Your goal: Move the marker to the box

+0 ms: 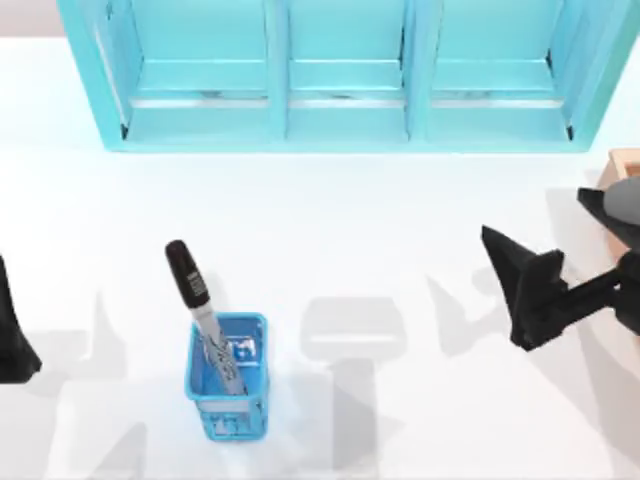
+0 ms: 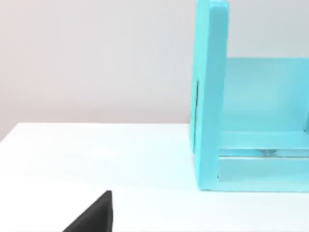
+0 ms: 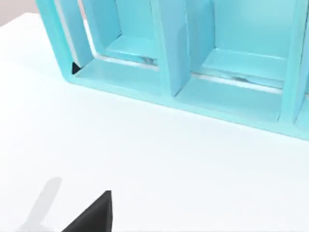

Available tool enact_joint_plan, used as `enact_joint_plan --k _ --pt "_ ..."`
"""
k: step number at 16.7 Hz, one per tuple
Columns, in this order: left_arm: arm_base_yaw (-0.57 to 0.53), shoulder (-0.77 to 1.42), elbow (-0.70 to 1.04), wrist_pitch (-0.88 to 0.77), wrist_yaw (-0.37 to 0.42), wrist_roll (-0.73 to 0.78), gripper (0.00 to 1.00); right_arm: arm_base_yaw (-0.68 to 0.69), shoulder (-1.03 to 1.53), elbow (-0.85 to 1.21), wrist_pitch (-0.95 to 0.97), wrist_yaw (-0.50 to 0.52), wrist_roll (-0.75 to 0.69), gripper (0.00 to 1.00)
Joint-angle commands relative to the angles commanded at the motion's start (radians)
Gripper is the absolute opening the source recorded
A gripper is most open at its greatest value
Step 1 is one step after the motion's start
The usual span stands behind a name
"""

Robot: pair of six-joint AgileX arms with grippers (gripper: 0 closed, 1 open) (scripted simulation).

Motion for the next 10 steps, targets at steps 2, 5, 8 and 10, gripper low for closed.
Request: enact_joint_plan --k 2,5,8,10 --pt "0.0 0.0 0.0 0.0 0.0 0.0 1.0 0.116 0.19 0.087 0.035 0.014 0.033 1.0" --pt "0.0 0.0 0.0 0.0 0.0 0.0 1.0 0.268 0.436 0.198 0.076 0.032 0.076 1.0" --pt "0.0 0.0 0.0 0.0 0.0 0.0 1.0 0.385 0.608 0.272 0.098 0.042 0.11 1.0" --pt "0.0 0.0 0.0 0.0 0.0 0.0 1.0 0.436 0.676 0.301 0.104 0.045 0.125 1.0"
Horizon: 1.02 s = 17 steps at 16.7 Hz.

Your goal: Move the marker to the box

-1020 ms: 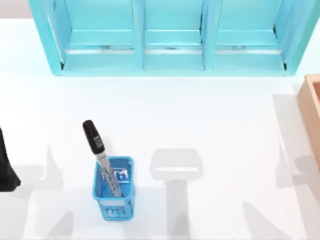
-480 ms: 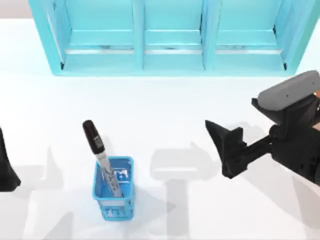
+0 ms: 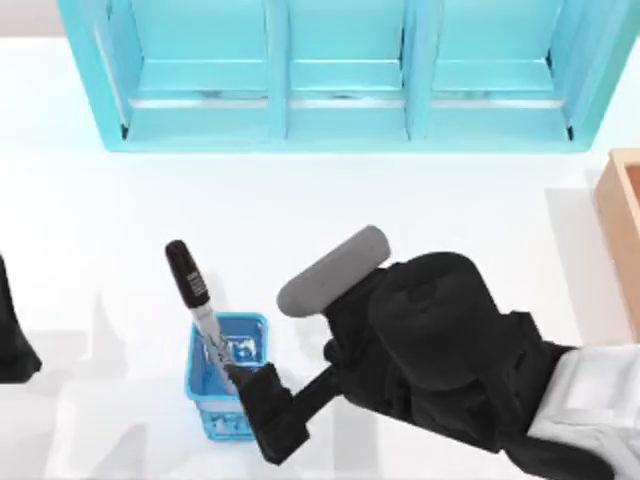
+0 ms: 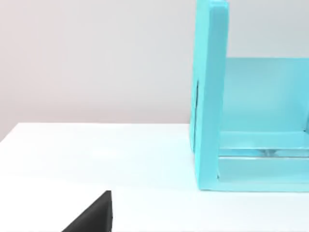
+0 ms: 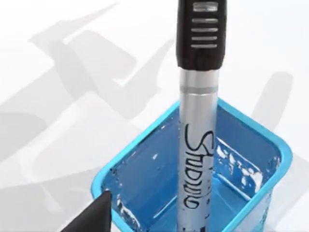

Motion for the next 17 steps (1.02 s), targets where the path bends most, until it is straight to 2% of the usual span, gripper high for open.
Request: enact_joint_plan --k 9,17 --pt "0.0 0.0 0.0 0.0 0.0 0.0 1.0 0.016 0.065 0.036 0.017 -0.002 0.005 1.0" --pt "0.0 0.0 0.0 0.0 0.0 0.0 1.0 -0.005 0.429 0.261 0.151 -0.015 -0.005 1.0"
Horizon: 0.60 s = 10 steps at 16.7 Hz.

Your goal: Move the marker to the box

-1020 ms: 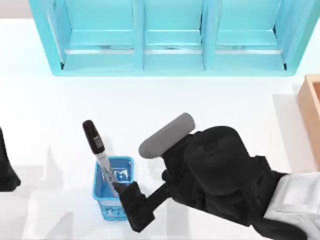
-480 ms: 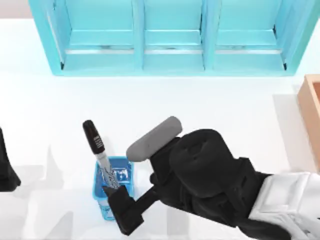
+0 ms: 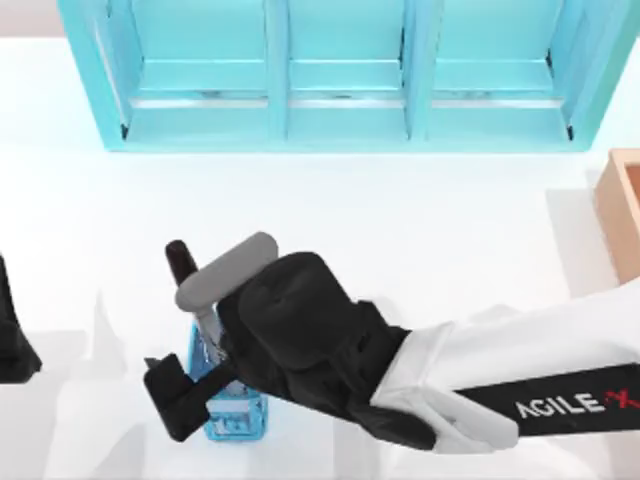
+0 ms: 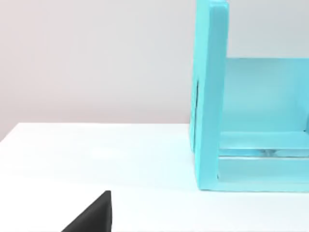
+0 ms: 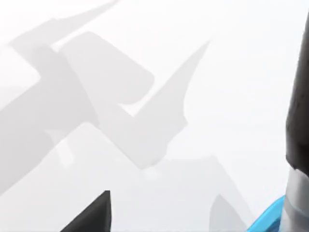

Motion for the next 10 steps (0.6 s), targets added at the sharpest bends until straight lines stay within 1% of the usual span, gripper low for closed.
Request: enact_joint_plan --k 5,10 --pt "0.0 0.0 0.0 0.0 0.0 0.0 1.0 -0.002 0.022 0.016 0.009 -0.002 -0.001 1.0" --pt "0.0 0.0 0.0 0.0 0.0 0.0 1.0 -0.002 0.022 0.016 0.009 -0.002 -0.001 0.62"
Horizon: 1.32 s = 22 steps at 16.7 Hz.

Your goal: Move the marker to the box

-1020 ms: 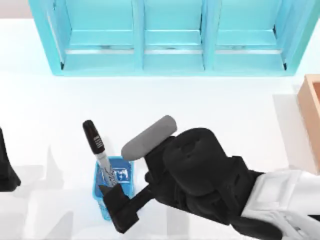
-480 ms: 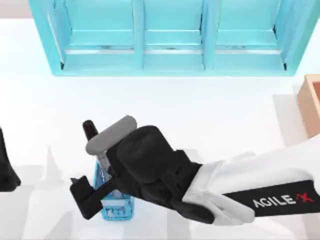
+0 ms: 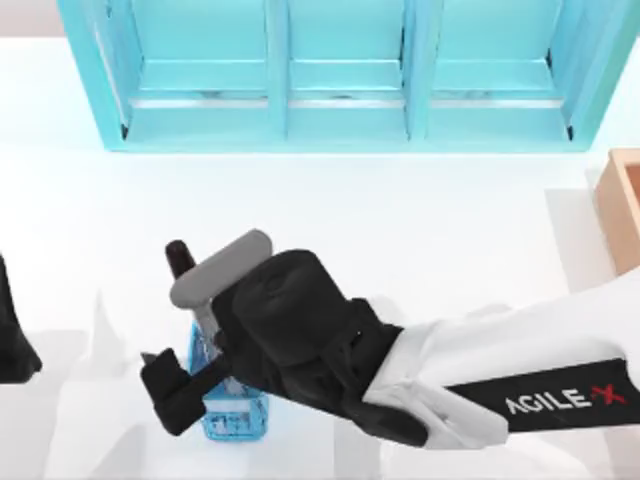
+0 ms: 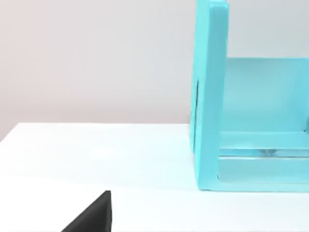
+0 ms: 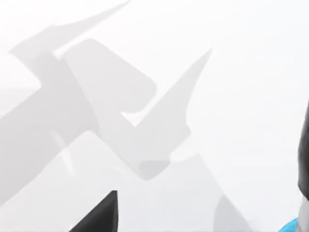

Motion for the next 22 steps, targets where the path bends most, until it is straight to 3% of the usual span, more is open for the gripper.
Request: enact_joint_plan --k 8,18,22 --pt "0.0 0.0 0.0 0.0 0.0 0.0 1.0 0.0 0.0 0.0 0.0 0.0 0.0 0.02" --pt "0.0 0.0 0.0 0.0 0.0 0.0 1.0 0.002 -0.006 0.003 -0.002 -0.003 0.002 0.0" --pt "0.0 0.0 0.0 0.0 0.0 0.0 1.0 -0.043 -0.114 -0.019 -0.11 -0.053 -0.031 0.0"
